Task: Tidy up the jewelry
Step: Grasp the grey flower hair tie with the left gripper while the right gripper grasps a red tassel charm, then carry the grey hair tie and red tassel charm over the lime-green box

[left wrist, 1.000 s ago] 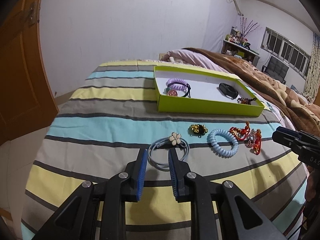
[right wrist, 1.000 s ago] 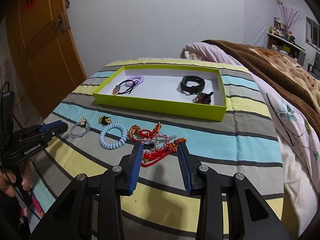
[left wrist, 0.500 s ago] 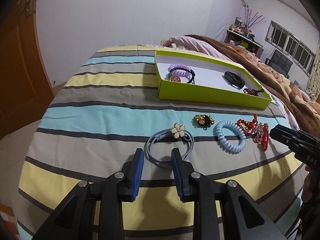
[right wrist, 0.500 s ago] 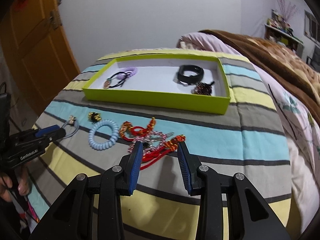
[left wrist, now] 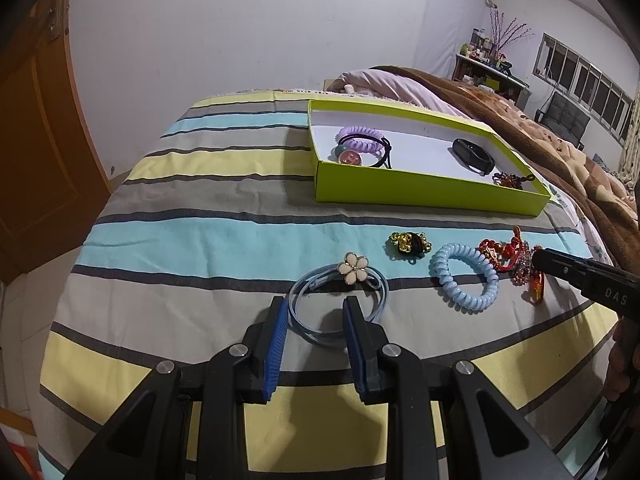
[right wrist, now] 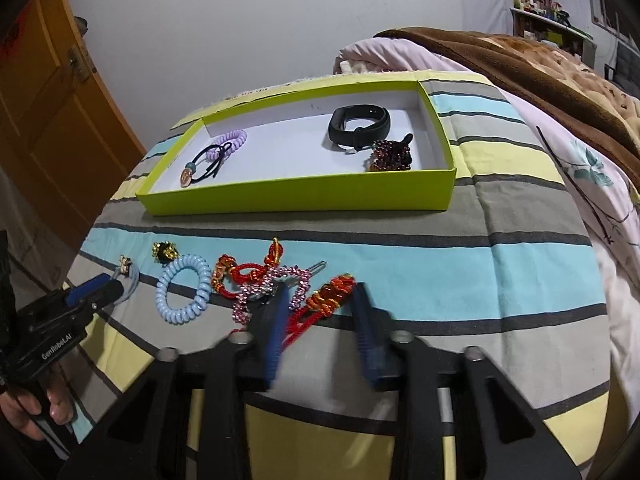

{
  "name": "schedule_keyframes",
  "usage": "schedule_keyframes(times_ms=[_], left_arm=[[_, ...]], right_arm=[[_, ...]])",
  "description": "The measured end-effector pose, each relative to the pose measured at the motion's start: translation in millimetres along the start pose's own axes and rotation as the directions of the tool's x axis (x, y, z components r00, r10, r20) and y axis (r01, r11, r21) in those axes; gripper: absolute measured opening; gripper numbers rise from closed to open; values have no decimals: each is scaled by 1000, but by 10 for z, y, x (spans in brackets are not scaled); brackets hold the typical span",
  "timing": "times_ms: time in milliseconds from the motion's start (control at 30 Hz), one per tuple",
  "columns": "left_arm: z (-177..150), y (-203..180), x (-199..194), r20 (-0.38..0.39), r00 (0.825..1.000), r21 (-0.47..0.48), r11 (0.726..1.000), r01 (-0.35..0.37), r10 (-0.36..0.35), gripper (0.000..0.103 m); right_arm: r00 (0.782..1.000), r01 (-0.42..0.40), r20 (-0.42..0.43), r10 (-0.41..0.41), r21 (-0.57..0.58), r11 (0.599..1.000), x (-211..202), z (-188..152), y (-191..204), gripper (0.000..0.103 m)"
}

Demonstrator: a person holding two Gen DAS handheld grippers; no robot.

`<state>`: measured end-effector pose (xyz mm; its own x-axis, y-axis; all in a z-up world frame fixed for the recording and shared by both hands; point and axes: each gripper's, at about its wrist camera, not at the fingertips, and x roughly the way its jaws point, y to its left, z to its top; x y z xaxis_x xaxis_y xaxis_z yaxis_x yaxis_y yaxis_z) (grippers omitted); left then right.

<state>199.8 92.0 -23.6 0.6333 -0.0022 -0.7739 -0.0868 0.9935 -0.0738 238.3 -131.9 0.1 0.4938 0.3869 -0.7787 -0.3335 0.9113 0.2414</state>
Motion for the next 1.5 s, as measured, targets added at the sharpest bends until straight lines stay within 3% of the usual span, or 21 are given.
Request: schedule_keyframes(times_ms=[67,300,333,400,433,467,733,1100,1500], left_arm=[[0,0,-1,0,1000,-1,1000,1,-1,28],[6,-53,17,-2,1000,26,1000,-6,6,28],[9,-62,16,-2,1000,30,1000,-1,1,26],[7,-63,13,-2,1000,35,999,9,-9,7],[8,-65,14,-3,1000,37,999,17,-17,3],[6,-68,11,-3,1000,40,999,24,-24,2],[-38,-175,-76,23,999,85,995,46,-48,2],[-66,-227,-350,101,986,71,989,128,-134,1],[5,-279,-576,152,974,79,984,157,-168,1]], right_arm=[[1000,-8,-4,8,-1,1000,-12,-9,-32,16],[1000,6,-7,-6,-30,1000,-29,-18,-50,12],[1000,8,-5,-9,-36,999,-35,-22,-39,12],[1000,9,-1,-9,-43,999,-50,-38,-27,12],[1000,9,2,-9,-46,999,-65,-48,-19,11],[1000,8,5,-8,-49,999,-78,-53,-13,7],[999,15,35,-12,-75,997,-201,-86,19,7],[995,-18,93,24,-72,997,-464,-94,44,7],[991,-34,125,44,-83,996,-611,-67,99,7]])
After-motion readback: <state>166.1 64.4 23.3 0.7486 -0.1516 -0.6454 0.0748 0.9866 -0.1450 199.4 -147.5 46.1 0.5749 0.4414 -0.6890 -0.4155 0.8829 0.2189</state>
